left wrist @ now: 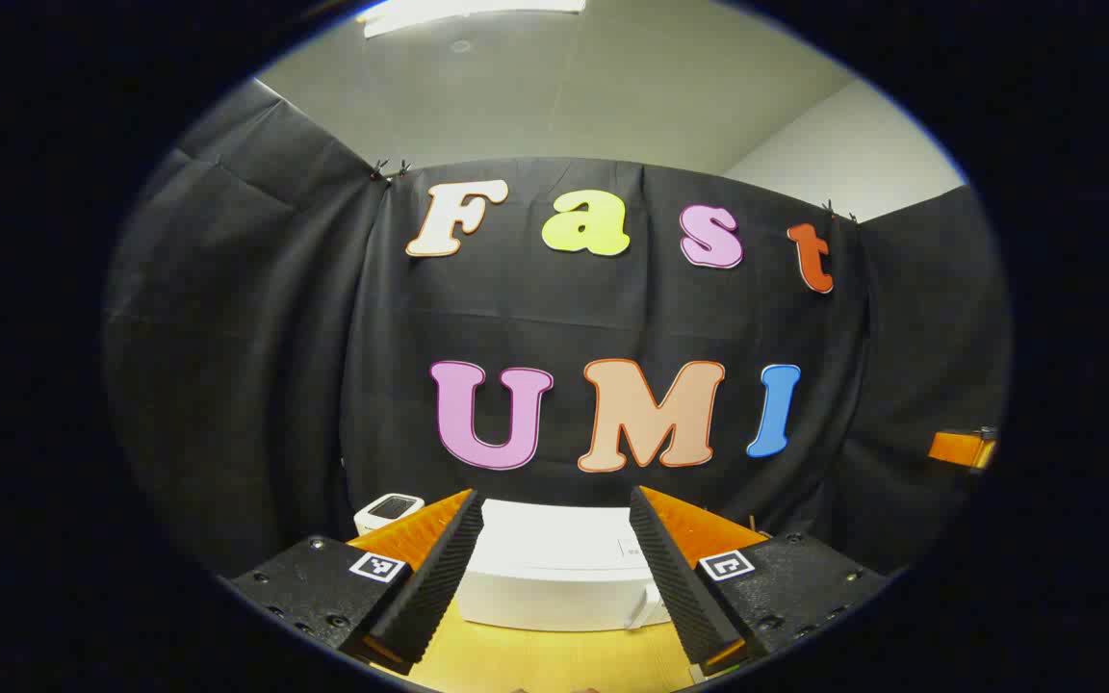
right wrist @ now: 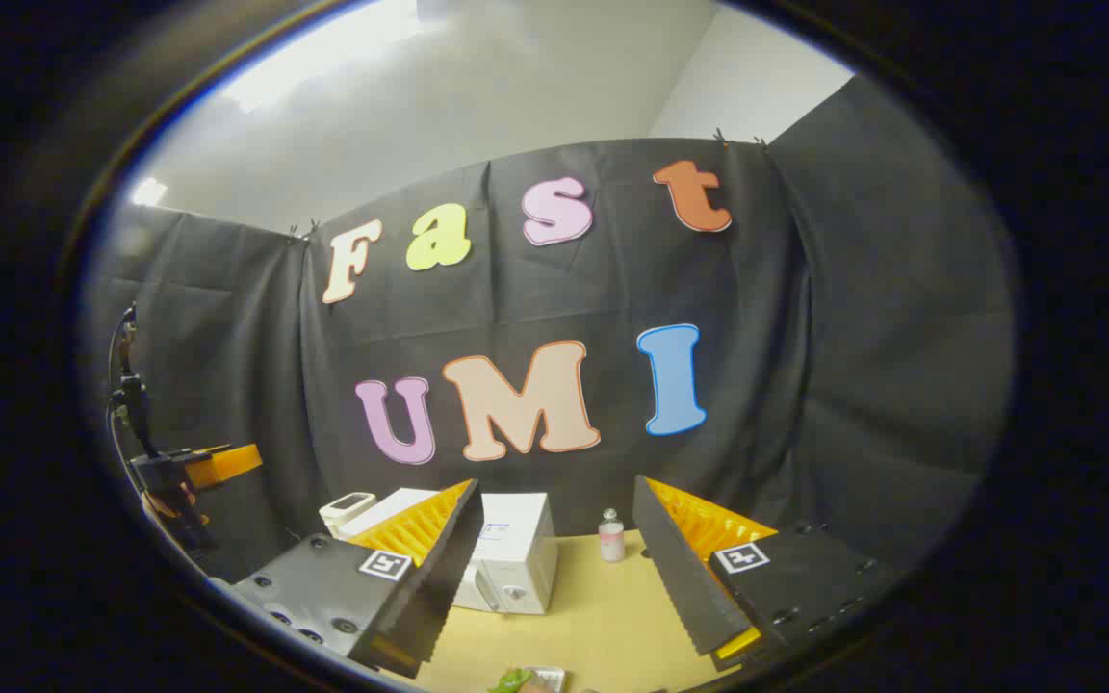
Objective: Open the microwave oven with the left hand, put the food in, and close the microwave oven.
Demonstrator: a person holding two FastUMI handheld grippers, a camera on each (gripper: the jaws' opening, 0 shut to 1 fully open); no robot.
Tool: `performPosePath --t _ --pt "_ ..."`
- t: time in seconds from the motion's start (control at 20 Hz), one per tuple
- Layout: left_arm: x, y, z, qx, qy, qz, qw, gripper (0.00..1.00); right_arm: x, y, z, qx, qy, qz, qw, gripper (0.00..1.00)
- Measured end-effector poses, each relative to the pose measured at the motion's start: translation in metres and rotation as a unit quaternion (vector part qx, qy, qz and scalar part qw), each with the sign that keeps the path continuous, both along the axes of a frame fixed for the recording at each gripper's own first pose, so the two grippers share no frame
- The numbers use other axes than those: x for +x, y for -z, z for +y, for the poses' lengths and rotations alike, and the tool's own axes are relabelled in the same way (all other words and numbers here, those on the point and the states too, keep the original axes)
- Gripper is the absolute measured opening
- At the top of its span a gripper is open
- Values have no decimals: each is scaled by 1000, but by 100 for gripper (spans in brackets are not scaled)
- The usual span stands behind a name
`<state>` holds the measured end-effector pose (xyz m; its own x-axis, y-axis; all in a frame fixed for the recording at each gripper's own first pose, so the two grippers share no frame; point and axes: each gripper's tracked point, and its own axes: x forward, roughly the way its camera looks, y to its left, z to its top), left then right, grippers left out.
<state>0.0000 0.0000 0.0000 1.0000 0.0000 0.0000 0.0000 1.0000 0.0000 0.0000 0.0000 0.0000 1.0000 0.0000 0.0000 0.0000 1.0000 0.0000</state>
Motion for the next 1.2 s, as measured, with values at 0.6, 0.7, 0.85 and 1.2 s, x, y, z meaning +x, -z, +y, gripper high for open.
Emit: performPosePath --t 0.6,0.7,0.85,1.2 --pt "-8 -4 17 21 -1 -12 1000 93 24 17 36 14 -33 17 999 91" --pt "-11 -8 18 30 -2 -18 999 95 24 16 42 14 -37 14 999 91" --pt "-13 -8 13 29 10 -23 999 93 22 15 45 10 -38 10 999 91" --pt "-7 -1 11 10 31 -26 999 95 27 26 37 -11 -25 17 999 91"
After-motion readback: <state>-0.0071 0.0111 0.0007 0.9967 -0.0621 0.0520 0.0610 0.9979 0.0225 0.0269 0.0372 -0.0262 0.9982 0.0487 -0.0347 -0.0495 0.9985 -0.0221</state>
